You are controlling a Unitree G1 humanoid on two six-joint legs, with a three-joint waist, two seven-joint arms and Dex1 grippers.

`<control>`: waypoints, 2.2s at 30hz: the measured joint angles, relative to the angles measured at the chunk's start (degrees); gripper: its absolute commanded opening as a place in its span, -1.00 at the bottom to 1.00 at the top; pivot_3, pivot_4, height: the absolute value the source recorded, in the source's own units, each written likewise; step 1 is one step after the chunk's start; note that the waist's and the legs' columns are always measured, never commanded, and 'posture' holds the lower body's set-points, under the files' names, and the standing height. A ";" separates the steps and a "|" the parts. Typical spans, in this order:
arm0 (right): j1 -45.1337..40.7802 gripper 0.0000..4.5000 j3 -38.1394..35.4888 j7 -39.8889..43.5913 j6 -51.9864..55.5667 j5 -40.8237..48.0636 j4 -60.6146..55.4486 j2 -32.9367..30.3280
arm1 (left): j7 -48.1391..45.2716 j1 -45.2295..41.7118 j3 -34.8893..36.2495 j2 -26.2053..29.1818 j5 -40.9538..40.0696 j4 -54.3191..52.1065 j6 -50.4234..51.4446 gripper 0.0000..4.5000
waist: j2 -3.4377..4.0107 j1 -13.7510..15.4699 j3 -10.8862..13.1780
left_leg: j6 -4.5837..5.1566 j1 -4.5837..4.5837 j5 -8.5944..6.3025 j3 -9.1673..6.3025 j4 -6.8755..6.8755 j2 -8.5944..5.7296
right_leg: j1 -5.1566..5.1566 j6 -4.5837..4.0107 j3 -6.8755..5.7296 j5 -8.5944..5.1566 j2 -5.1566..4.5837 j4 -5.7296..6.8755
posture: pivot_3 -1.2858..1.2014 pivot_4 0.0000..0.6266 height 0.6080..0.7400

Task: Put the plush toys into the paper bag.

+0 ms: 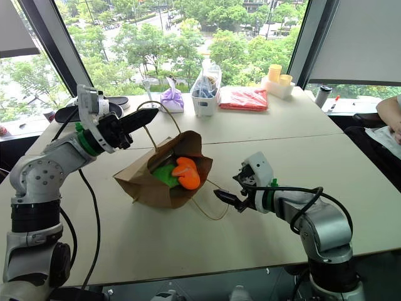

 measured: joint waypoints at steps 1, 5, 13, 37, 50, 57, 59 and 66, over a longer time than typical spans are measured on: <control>0.59 0.92 1.28 -0.58 -0.22 0.25 0.39 0.37 | 0.00 -0.09 0.00 0.02 0.00 0.09 0.00 -1.00 | 0.00 -0.04 0.00 | 0.00 0.00 0.00 0.02 0.00 0.00 | -0.01 0.00 0.01 0.00 -0.01 0.00 | 0.03 -0.52 1.00; 0.81 0.92 3.92 -2.13 -2.54 0.28 3.30 0.62 | 0.00 -0.43 0.03 0.59 0.00 0.16 -0.04 -1.00 | 0.00 -0.08 0.00 | 0.00 0.01 0.00 0.02 0.00 0.00 | -0.01 0.00 0.00 0.00 0.00 0.00 | 0.03 -0.52 1.00; -0.30 0.06 6.11 -3.57 -7.47 0.34 10.98 1.99 | 0.05 -0.43 0.09 0.86 -0.01 0.40 -0.18 -1.00 | 0.00 -0.09 0.00 | 0.00 0.01 0.00 0.01 0.00 0.00 | -0.01 0.00 0.00 0.00 0.00 0.00 | 0.03 -0.52 1.00; -34.85 -0.97 -32.90 -19.08 20.89 28.74 14.61 12.54 | 0.43 -0.41 1.86 1.34 1.44 1.96 -1.23 -1.00 | 0.08 -0.10 0.02 | 0.02 -0.05 -0.01 -0.08 -0.16 0.01 | -0.11 -0.07 -0.08 -0.02 -0.01 0.06 | 0.03 -0.52 1.00; -22.30 -0.97 -22.63 -21.26 15.90 26.52 14.13 8.35 | 0.07 0.33 -5.39 -3.64 5.67 -1.18 -2.46 -1.00 | 0.08 -0.33 0.03 | 0.03 -0.05 -0.01 0.02 -0.14 0.01 | -0.15 -0.07 -0.03 -0.02 -0.01 0.06 | 0.03 -0.52 1.00; -20.65 0.02 -21.45 -19.75 12.30 27.57 13.44 4.97 | -0.69 1.95 -5.45 -1.07 6.30 -1.95 -1.03 -0.02 | 0.08 -0.38 0.03 | 0.03 -0.04 -0.01 0.07 -0.11 0.03 | -0.17 -0.07 -0.02 -0.02 0.01 0.06 | 0.03 -0.52 1.00; -20.89 0.44 -21.64 -19.44 12.25 28.75 12.93 4.24 | -0.83 2.35 -5.36 0.01 5.84 -2.97 0.00 0.40 | 0.08 -0.35 0.03 | 0.06 -0.05 -0.03 0.07 -0.11 0.03 | -0.17 -0.06 -0.02 -0.02 0.00 0.06 | 0.03 -0.52 1.00; -21.16 1.00 -23.10 -18.17 12.31 34.66 10.65 -0.90 | -1.85 6.50 -3.07 4.92 4.78 -4.84 2.65 0.98 | 0.09 -0.25 0.04 | 0.07 -0.05 -0.03 0.07 -0.12 0.04 | -0.14 -0.06 -0.02 -0.02 0.00 0.01 | 0.03 -0.52 1.00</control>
